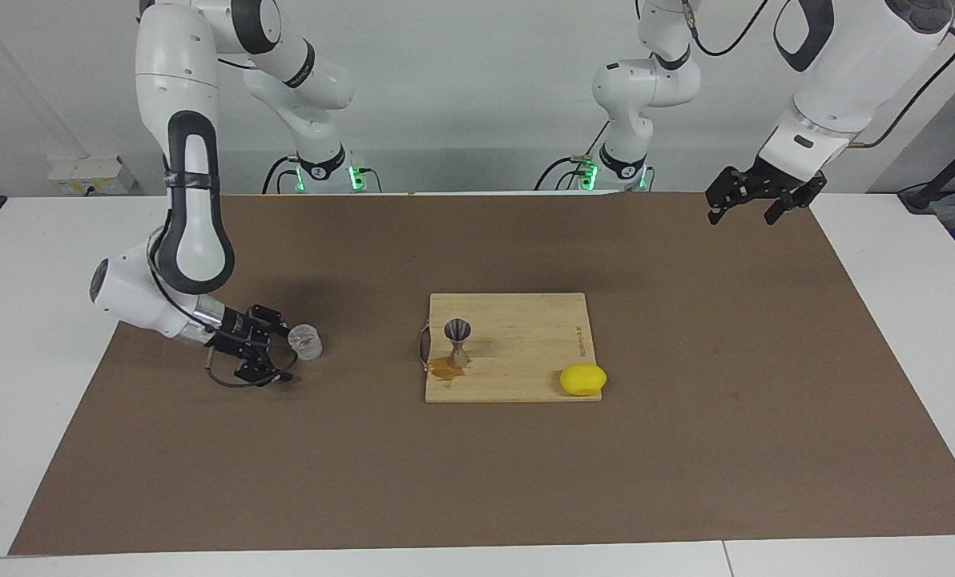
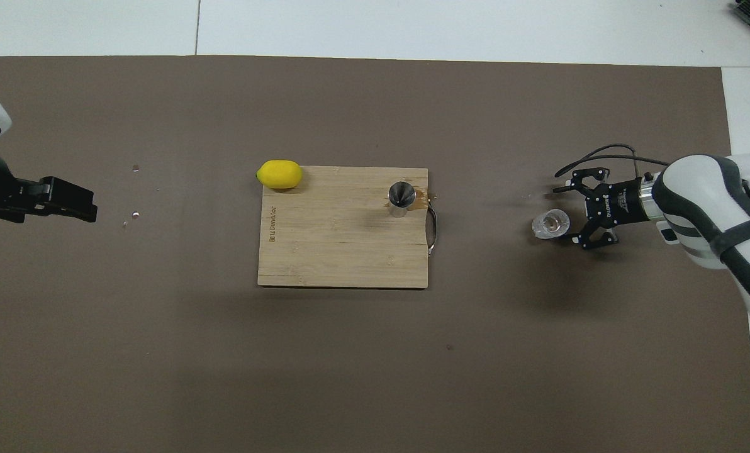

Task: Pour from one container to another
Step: 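Close the right gripper around the clear glass cup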

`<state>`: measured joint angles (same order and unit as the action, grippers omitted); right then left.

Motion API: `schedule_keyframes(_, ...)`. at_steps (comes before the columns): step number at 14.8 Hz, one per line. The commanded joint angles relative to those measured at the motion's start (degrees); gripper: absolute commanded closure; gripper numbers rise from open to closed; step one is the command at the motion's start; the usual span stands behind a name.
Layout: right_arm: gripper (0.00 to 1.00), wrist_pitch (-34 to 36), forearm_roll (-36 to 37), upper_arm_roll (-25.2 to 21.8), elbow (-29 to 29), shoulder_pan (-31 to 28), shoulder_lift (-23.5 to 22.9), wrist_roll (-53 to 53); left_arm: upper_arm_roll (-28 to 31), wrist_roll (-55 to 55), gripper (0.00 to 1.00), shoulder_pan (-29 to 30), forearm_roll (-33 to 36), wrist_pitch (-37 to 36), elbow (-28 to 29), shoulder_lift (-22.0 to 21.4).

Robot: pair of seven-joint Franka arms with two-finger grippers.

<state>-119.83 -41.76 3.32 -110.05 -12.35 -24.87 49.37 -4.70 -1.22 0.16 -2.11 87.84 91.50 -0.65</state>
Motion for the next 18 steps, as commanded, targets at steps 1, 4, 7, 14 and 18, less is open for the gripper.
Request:
schedule_keyframes(1,0.0,-2.25,-2.88,0.28,-3.06,0.57,1.75,-1.91,0.74,0.61,0.0,-0.86,-0.35,-0.84,-0.28,-0.93)
schedule_keyframes(4,0.0,-2.17,-4.21,0.37,-3.41,1.18,1.93,-1.91,0.57,-0.1,0.0,-0.69,-0.44,-0.13,1.31,-2.08)
schedule_keyframes(7,0.15,-1.12,-4.21,0.37,-3.42,1.01,2.01,-2.61,0.57,-0.09,0.0,-0.69,-0.44,0.04,1.31,-2.08)
schedule_keyframes(14,1.0,0.65,-7.37,0.37,-2.89,1.01,2.8,-2.18,0.3,0.43,0.0,0.02,-0.44,2.68,3.33,-2.78)
schedule_keyframes(18,1.0,-1.81,-7.37,0.64,-1.14,4.08,4.56,3.52,0.39,0.08,0.0,-0.07,-0.44,2.6,3.24,-2.78)
